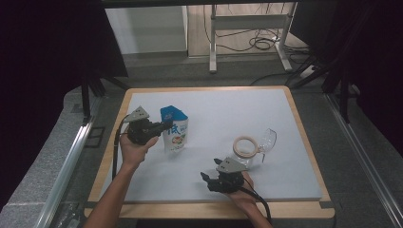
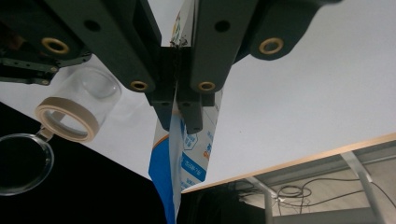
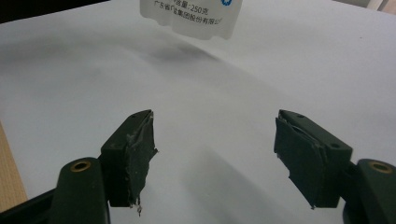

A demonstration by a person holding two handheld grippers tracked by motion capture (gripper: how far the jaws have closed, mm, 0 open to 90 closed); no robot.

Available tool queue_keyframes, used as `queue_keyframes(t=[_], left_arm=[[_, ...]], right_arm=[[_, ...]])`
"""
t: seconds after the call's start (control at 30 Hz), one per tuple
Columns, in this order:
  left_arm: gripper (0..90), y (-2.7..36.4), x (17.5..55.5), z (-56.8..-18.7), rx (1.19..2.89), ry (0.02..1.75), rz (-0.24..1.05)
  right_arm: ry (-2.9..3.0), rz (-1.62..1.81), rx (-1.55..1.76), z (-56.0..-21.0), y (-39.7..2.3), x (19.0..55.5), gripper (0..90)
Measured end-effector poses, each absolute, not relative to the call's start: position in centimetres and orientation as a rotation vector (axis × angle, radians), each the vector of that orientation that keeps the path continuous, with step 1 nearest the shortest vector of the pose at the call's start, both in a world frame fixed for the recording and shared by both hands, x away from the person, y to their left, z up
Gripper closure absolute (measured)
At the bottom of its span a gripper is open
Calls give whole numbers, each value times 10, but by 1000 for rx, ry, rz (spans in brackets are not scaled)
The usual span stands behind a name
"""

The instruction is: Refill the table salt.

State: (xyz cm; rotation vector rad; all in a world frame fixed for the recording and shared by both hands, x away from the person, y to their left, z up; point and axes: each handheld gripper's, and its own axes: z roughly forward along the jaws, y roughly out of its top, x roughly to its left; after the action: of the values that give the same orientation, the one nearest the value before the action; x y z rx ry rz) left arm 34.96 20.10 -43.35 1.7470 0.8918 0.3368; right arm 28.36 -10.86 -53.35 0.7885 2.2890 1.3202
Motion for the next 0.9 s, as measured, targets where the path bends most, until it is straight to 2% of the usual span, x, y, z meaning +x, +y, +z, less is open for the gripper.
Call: queue_keyframes(t=[0.53, 0.9], left_arm=[[900, 183, 331, -418, 1759, 816, 318], [900, 171, 330, -418, 1775, 822, 295]], right_arm=[[2296, 1288, 768, -532, -91, 286, 296], [2278, 1270, 824, -533, -88, 298, 296]])
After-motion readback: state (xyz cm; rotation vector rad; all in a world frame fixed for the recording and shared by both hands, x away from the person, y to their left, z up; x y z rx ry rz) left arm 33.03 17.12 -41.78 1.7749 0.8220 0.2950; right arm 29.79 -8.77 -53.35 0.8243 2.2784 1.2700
